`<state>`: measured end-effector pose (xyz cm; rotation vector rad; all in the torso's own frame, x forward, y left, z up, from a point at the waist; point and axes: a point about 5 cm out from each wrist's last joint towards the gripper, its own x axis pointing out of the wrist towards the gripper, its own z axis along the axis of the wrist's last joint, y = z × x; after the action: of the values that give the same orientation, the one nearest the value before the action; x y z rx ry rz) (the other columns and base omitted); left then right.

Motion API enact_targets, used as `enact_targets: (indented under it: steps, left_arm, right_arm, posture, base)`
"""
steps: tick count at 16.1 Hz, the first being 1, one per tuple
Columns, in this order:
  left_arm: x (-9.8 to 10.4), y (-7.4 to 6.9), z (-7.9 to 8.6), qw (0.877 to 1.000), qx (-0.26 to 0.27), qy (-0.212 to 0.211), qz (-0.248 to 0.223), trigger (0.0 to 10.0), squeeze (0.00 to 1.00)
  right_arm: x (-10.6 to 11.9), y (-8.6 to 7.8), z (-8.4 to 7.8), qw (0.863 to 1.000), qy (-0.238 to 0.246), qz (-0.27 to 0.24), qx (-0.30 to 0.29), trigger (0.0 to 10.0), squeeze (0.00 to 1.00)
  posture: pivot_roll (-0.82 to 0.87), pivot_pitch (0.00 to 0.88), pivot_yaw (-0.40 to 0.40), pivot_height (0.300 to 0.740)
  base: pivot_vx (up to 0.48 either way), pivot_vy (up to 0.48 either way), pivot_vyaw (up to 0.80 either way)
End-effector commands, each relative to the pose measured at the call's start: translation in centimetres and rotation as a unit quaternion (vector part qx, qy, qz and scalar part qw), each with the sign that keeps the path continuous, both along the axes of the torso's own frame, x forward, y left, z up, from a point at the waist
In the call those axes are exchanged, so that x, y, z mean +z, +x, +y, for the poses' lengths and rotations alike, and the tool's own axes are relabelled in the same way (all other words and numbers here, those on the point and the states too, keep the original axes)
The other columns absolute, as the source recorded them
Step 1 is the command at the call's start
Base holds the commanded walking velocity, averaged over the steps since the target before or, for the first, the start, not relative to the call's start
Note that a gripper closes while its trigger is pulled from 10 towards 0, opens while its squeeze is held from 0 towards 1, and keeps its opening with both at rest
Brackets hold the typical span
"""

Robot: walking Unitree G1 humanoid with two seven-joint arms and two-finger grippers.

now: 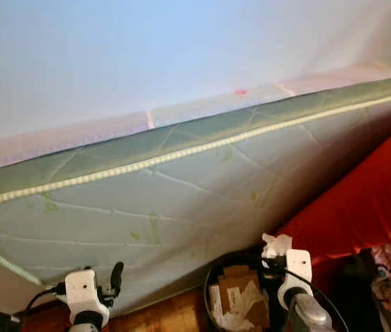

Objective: Clean up the room

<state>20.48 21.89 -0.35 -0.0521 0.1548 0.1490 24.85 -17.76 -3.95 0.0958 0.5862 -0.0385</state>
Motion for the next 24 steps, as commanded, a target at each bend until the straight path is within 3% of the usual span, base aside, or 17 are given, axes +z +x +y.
enact_targets:
  steps: [1, 3, 6, 11, 14, 18, 24]
  left_arm:
    - [0.4, -0.3, -0.2, 1.000, 0.004, -0.008, -0.002, 10.0, 0.00]
    - [2.0, -0.6, -1.2, 1.000, -0.012, -0.011, -0.019, 10.0, 0.00]
    - [2.9, -1.3, -1.9, 1.000, -0.014, -0.014, -0.017, 10.0, 0.00]
    - [4.1, -2.4, -1.9, 1.000, -0.010, -0.016, -0.001, 10.0, 0.00]
    - [4.6, -2.6, -1.6, 1.000, -0.009, -0.014, 0.005, 10.0, 0.00]
    - [4.7, -2.4, -2.0, 1.000, -0.011, -0.022, 0.011, 10.0, 0.00]
    - [3.8, -2.8, -2.0, 0.999, -0.006, -0.025, 0.031, 10.0, 0.00]
  right_arm:
    - [-0.7, -0.8, -0.3, 1.000, 0.002, 0.024, -0.004, 10.0, 0.00]
    - [-0.7, -0.7, -0.5, 1.000, 0.001, 0.030, -0.003, 10.0, 0.00]
    - [-0.6, -0.6, -0.5, 0.999, 0.002, 0.035, 0.003, 10.0, 0.00]
    - [-0.9, -0.7, -0.1, 0.999, 0.000, 0.052, 0.016, 10.0, 0.00]
    - [-0.4, 0.1, 0.0, 0.999, 0.000, 0.046, 0.023, 10.0, 0.00]
    - [0.2, 0.9, 0.0, 0.999, 0.002, 0.032, 0.021, 10.0, 0.00]
    - [-0.3, 0.1, -0.4, 0.999, -0.008, 0.049, 0.022, 10.0, 0.00]
  posture:
    - [0.16, 0.203, -0.061, 0.720]
    - [0.16, 0.219, -0.059, 0.720]
    - [0.16, 0.239, -0.062, 0.720]
    - [0.20, 0.278, -0.058, 0.720]
    - [0.20, 0.294, -0.058, 0.720]
    - [0.20, 0.298, -0.067, 0.720]
    - [0.20, 0.298, -0.074, 0.682]
  base:
    - [0.000, 0.000, 0.00]
    - [0.000, 0.000, 0.00]
    - [0.000, 0.000, 0.00]
    - [0.000, 0.000, 0.00]
    - [0.000, 0.000, 0.00]
    - [0.000, 0.000, 0.00]
    - [0.000, 0.000, 0.00]
